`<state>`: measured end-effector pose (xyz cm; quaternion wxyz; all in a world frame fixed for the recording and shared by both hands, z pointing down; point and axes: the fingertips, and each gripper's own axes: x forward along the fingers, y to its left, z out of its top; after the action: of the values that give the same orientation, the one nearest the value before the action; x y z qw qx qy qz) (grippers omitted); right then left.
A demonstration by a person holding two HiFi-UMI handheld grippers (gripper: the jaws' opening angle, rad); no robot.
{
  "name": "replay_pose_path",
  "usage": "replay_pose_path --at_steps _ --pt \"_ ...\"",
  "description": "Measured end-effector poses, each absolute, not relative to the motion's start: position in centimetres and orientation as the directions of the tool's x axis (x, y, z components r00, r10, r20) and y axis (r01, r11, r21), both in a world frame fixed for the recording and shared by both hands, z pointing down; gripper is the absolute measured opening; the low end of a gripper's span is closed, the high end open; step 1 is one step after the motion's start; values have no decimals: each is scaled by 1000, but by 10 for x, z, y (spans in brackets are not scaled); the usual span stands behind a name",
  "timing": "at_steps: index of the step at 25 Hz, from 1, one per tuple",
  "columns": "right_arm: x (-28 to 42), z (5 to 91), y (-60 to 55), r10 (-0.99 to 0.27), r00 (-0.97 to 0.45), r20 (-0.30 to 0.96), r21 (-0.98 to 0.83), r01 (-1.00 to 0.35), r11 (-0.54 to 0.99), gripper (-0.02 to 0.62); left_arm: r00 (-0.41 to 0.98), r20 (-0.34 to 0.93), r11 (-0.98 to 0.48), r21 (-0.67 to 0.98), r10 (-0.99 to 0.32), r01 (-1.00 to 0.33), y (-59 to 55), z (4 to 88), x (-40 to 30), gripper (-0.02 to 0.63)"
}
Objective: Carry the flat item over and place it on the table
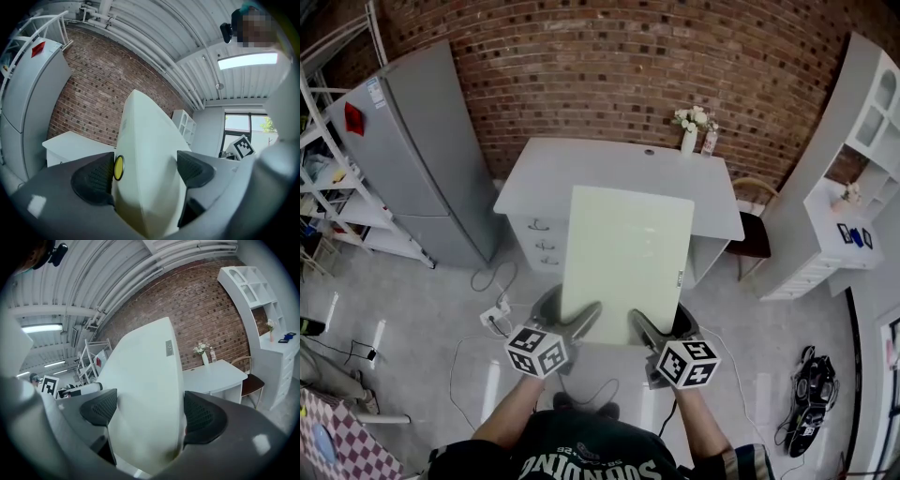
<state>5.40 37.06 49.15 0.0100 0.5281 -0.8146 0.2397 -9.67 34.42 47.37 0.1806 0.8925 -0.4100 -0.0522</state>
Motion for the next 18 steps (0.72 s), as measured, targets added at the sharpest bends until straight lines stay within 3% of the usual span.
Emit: replay_pose_path --at_steps 18 --pt "79 492 367 -851 -455 265 -377 -861 343 439 645 49 -587 364 -763 -723 343 474 -73 414"
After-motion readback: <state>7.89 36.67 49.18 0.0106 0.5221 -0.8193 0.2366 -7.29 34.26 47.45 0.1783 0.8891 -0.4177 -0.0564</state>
